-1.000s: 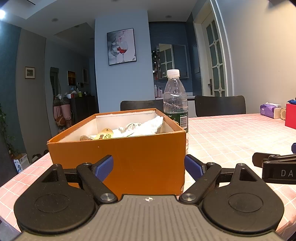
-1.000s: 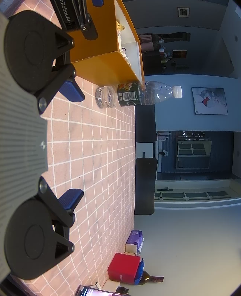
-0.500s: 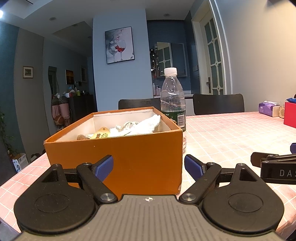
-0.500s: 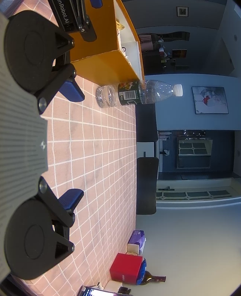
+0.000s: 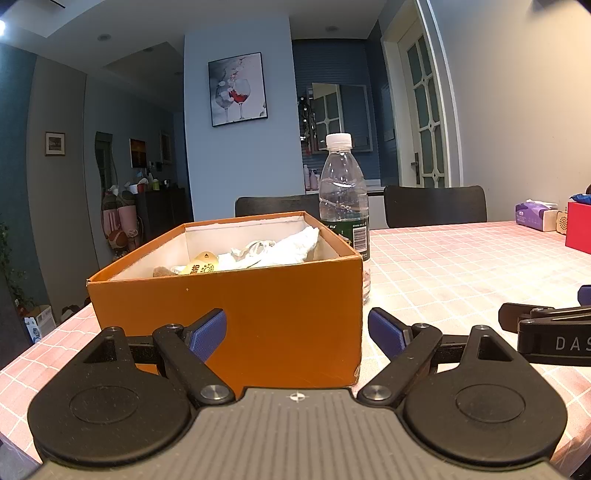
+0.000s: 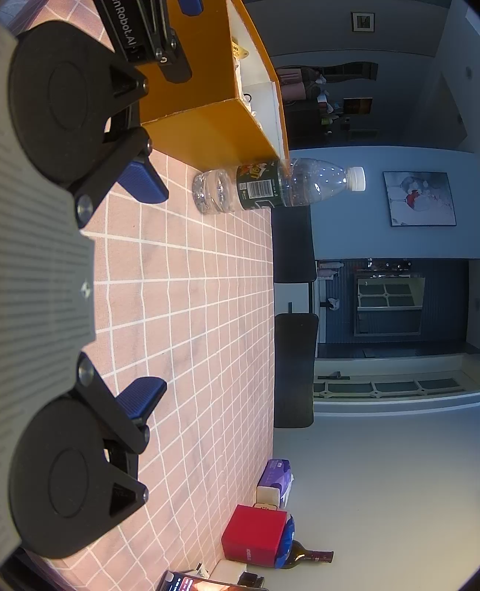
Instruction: Organize soft objects
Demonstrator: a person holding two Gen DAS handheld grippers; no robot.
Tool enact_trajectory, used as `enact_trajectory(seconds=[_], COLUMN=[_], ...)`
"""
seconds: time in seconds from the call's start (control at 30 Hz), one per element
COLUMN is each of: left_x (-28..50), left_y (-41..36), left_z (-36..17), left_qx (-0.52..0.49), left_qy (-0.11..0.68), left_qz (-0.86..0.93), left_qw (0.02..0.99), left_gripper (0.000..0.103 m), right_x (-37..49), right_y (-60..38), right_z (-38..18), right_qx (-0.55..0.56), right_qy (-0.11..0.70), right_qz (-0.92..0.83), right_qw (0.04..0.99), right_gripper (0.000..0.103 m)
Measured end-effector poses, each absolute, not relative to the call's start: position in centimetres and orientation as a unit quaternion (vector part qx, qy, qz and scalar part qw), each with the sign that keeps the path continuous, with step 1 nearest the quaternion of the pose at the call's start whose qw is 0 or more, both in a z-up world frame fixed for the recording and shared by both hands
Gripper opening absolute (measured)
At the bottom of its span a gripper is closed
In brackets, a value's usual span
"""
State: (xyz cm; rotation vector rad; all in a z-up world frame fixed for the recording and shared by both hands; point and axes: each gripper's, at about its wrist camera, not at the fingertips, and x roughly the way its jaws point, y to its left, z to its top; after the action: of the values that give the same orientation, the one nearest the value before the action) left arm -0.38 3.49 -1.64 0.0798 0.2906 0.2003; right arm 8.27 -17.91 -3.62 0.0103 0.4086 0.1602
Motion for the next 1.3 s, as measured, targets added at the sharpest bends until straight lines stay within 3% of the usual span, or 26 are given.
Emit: enact_trajectory(seconds=[1.3], left_x=[-0.39], left_y=[3.39], left_z=[-2.10], left_qx=[0.034], left_qy=[0.150], left_qz=[0.105], left_qw=[0.983], left_gripper=[0.101], right_x=[8.13], right_y=[-17.61], right_z=[-3.92], right_qx=[0.002], right_qy=[0.207], right_qz=[0.084], right_qw=[0.975], right_gripper=[0.098])
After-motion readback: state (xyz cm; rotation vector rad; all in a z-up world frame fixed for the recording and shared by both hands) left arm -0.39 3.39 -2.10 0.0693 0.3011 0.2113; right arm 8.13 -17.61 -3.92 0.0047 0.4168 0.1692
